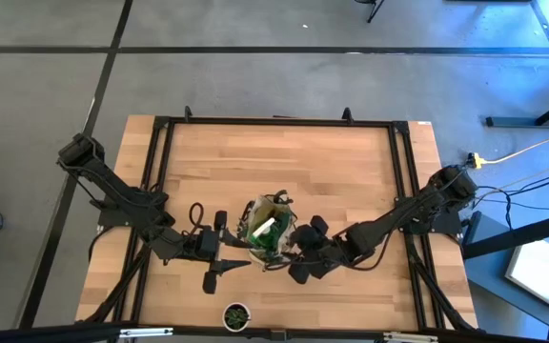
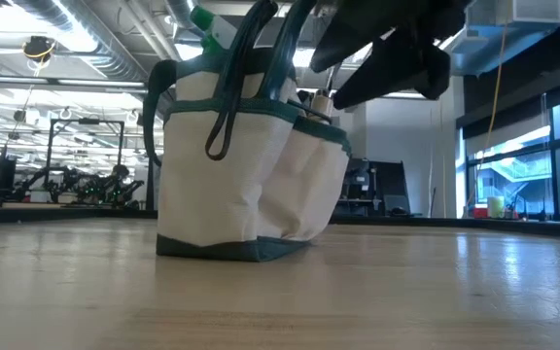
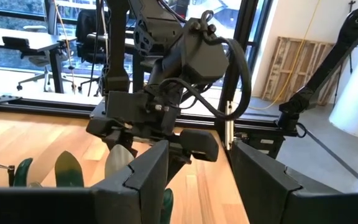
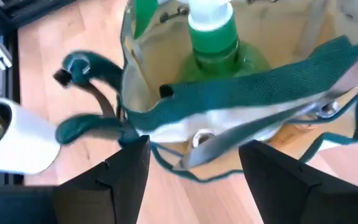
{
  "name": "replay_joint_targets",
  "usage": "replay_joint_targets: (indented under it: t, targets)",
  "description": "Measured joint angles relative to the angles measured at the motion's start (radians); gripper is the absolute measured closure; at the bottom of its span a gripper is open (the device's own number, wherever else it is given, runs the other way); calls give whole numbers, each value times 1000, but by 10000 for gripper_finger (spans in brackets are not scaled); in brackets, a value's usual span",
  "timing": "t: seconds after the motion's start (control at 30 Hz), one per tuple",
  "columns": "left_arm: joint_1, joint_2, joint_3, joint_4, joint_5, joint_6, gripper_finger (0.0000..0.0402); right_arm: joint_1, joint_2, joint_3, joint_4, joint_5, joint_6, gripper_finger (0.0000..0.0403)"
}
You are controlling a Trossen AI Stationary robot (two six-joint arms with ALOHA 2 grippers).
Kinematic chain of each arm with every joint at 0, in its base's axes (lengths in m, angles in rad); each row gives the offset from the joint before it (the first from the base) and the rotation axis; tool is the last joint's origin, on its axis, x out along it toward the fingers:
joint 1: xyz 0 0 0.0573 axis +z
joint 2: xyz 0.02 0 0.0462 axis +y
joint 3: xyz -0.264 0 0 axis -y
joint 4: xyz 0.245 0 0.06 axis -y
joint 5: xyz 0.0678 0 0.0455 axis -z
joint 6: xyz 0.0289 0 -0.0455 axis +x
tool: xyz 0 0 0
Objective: Pick & Place Garden tools in Gardening bag
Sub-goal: Put the brown trowel into the side pocket of the green gardening bag
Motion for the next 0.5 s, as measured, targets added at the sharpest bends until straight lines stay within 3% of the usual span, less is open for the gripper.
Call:
replay_joint_targets:
  t: [0.33,0.5]
  targets:
    - [0,0,0,2,5,0,231,14,-1,0,-63,-115,3,155]
    - [0,0,0,2,5,0,231,34,-37,0,-140,-122,75,188]
